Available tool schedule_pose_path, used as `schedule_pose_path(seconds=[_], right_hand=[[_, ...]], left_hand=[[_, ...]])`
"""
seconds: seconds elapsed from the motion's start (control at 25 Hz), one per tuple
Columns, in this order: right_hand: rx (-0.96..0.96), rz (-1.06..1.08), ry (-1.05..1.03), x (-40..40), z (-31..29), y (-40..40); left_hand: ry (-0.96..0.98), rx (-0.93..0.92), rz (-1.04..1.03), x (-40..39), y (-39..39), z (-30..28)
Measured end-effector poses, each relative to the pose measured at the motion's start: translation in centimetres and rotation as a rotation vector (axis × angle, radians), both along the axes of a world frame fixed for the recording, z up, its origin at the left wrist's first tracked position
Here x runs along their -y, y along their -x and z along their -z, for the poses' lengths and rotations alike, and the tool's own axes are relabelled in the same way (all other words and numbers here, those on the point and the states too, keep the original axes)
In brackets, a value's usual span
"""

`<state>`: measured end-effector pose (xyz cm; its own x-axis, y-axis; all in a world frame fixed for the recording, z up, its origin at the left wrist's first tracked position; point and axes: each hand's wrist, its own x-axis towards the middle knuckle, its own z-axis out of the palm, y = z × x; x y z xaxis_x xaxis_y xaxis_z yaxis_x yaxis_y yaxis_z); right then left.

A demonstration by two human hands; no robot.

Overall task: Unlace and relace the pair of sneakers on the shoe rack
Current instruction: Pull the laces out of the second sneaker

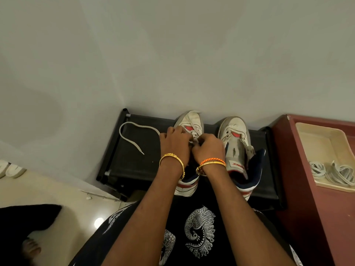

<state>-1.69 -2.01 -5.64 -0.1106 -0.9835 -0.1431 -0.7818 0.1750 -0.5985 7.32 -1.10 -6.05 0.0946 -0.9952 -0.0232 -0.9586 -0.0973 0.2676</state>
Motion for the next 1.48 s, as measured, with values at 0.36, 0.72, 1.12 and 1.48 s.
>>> schedule_pose_path(seconds=[0.36, 0.72, 1.12, 1.48], right_hand=[[0.119, 0.086, -0.063, 0.1, -0.4, 0.7], [0.114, 0.070, -0.111, 0.7, -0.2, 0.9], [0.115, 0.018, -0.169, 1.0, -0.8, 1.3], [0.152, 0.038, -0.214, 1.5, -0.2, 1.3]], left_hand=[[0.055, -0.225, -0.011, 0.0, 0.4, 0.4], [0.110, -1.227, -0.764, 1.4, -3.0, -0.4], [0.036, 0.036, 0.080, 0.2, 0.3, -0.2], [0.418, -0.637, -0.387, 0.5, -3.7, -0.5]])
